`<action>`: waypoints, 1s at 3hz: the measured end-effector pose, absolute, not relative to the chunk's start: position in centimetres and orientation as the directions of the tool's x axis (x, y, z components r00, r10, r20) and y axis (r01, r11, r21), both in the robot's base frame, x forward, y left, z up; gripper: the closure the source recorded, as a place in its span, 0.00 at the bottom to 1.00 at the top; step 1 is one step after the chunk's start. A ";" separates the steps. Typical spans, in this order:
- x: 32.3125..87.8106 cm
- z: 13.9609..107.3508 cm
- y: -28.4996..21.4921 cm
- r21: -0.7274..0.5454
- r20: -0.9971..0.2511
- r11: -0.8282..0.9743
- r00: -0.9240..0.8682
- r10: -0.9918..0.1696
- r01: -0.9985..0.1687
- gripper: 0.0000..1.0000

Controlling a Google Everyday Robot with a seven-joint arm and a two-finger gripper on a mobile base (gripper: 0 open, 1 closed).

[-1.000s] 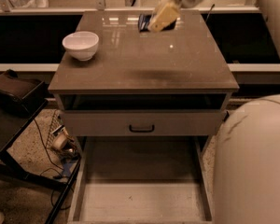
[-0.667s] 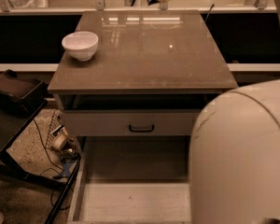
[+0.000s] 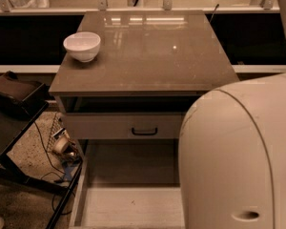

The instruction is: Place rxbar blueberry into middle drawer

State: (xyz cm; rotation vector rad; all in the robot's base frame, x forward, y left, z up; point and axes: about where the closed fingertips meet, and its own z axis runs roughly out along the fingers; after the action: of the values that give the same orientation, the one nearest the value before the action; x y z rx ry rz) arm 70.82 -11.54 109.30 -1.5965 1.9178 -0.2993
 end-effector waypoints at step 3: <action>59.5 109.7 -11.7 -0.410 -0.521 0.435 -0.185 -0.833 -0.802 1.00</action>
Offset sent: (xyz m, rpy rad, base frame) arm -0.1225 0.0463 -0.1361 0.2266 0.2264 -0.0516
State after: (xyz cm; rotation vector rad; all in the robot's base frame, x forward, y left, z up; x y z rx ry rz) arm 59.51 -11.75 109.66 -1.3734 1.9897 -0.0576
